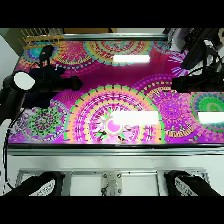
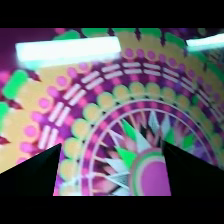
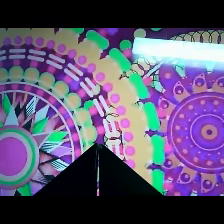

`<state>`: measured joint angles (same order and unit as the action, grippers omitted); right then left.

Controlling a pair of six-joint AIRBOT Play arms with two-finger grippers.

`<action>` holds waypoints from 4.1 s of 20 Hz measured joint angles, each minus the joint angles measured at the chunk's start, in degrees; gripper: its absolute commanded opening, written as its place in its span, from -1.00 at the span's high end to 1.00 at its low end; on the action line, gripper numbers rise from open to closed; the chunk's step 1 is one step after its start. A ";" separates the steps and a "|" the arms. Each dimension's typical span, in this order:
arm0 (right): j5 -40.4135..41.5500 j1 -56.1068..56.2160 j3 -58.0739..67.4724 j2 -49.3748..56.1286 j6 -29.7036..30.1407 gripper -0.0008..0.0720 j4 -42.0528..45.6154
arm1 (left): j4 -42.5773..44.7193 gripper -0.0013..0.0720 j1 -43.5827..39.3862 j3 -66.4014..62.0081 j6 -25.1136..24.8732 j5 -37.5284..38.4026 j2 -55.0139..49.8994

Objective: Fold the clothes and pants, and hang the long-sleeved shirts on hangers.

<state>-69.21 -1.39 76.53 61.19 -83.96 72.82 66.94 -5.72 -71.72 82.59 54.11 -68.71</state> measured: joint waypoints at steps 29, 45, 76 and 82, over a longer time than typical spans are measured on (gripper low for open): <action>-0.02 0.00 0.02 0.00 0.00 0.94 0.02 | 31.50 0.95 2.34 -29.57 5.84 6.01 -26.53; -0.02 0.00 0.00 0.00 0.00 0.94 -0.90 | 21.53 -0.74 -37.51 -6.60 14.75 9.44 -7.82; -1.18 -7.32 -7.21 6.71 -1.27 -0.81 -3.76 | -17.88 0.95 -5.66 7.72 -1.29 9.33 -23.23; 5.29 -8.35 -11.28 23.43 3.93 -0.61 -13.31 | -17.05 0.95 -4.87 7.32 -1.46 9.77 -21.66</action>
<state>-63.92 -9.74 65.25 84.62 -80.03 59.51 49.89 -10.59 -64.40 81.12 63.88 -90.37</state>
